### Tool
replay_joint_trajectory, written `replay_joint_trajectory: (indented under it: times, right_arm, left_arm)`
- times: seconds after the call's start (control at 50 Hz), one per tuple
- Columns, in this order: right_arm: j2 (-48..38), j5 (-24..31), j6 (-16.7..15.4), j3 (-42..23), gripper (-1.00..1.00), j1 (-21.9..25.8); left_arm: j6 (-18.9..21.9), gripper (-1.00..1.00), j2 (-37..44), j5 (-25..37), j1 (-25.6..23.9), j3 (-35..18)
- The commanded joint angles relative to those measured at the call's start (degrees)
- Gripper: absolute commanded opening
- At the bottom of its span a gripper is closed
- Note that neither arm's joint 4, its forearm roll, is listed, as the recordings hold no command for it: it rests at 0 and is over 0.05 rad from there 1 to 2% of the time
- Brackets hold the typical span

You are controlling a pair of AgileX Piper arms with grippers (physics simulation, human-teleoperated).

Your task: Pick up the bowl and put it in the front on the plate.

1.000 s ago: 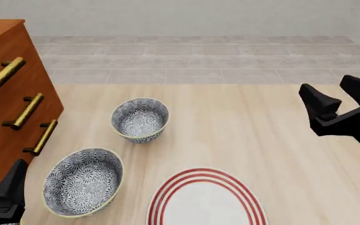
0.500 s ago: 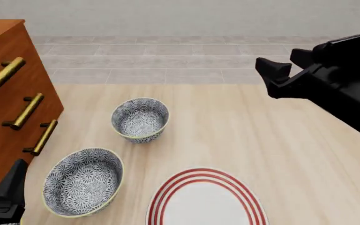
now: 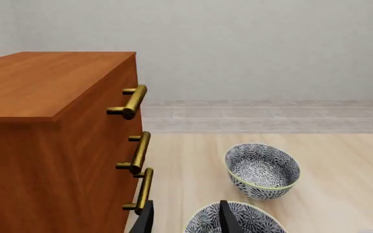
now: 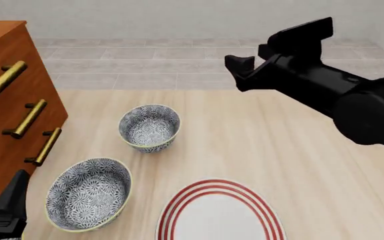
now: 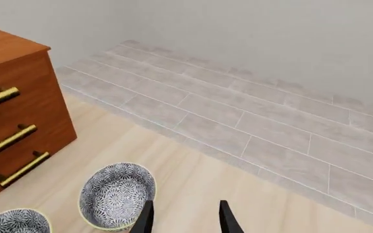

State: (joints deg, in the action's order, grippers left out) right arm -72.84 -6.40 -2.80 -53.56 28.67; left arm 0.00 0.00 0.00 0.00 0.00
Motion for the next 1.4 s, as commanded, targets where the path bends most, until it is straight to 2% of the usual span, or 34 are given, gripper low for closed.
replay_joint_trajectory:
  times: [0.02,0.32,0.72,0.94,1.4]
  right_arm:
    - [-6.47,0.51,0.65,-5.55,1.0,3.43]
    - [-14.57,3.03,2.11,-12.71,1.0,6.1]
    - [-24.04,7.46,2.44,-21.95,1.0,8.86]
    - [-28.65,9.3,3.09,-26.5,1.0,8.64]
    - [-35.62,6.95,4.36,-29.11,1.0,7.07]
  left_arm:
    - [0.0,1.0,0.0,0.0,0.0,0.0]
    - [0.0,1.0,0.0,0.0,0.0,0.0]
    - [0.0,1.0,0.0,0.0,0.0,0.0]
    - [0.0,1.0,0.0,0.0,0.0,0.0]
    - [0.0,1.0,0.0,0.0,0.0,0.0]
